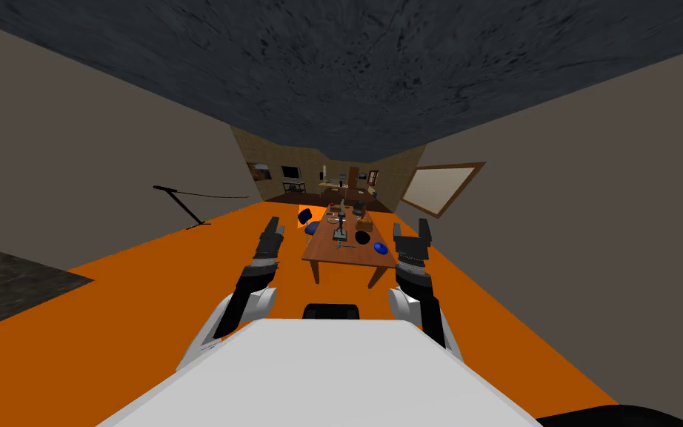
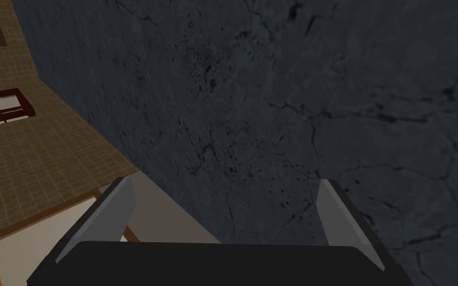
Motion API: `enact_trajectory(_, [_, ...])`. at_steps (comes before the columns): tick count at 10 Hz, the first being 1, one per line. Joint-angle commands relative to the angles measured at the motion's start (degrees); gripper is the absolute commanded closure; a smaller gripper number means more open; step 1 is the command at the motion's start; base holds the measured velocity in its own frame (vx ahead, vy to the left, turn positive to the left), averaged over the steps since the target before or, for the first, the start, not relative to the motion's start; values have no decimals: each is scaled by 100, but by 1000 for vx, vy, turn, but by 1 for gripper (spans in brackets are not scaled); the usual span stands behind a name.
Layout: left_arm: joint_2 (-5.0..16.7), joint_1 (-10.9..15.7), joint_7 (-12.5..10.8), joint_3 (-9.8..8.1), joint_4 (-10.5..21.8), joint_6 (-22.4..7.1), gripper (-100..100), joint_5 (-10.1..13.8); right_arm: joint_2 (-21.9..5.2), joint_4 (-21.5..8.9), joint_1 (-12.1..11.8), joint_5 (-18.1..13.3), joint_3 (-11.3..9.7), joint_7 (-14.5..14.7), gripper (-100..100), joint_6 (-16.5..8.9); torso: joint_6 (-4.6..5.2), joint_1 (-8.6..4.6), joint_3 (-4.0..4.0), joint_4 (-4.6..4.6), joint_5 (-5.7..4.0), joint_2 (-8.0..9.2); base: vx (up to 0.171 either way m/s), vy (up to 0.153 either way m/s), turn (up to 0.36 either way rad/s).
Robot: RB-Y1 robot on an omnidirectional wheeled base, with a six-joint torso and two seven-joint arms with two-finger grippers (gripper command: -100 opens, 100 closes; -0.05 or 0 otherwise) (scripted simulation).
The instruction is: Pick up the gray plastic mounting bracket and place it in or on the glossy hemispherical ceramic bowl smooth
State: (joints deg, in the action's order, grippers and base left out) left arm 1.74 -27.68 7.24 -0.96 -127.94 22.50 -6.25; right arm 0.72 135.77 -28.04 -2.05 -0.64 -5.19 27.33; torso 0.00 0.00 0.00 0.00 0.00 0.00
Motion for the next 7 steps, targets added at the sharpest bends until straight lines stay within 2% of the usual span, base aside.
enact_trajectory(1, [226,95,23,21,149,-101,-100,11,0,0,0,0,0,0,0,0,0,0,0,0,0,0,6,-8,-61])
enact_trajectory(4, [468,317,76,71,492,-338,-100,36,0,0,0,0,0,0,0,0,1,-5,-4,-2,-1,-7,14,-17,-72])
enact_trajectory(7, [618,634,153,143,941,-676,-100,72,0,0,0,0,0,0,0,0,1,-8,-5,-2,-2,-9,18,-22,-99])
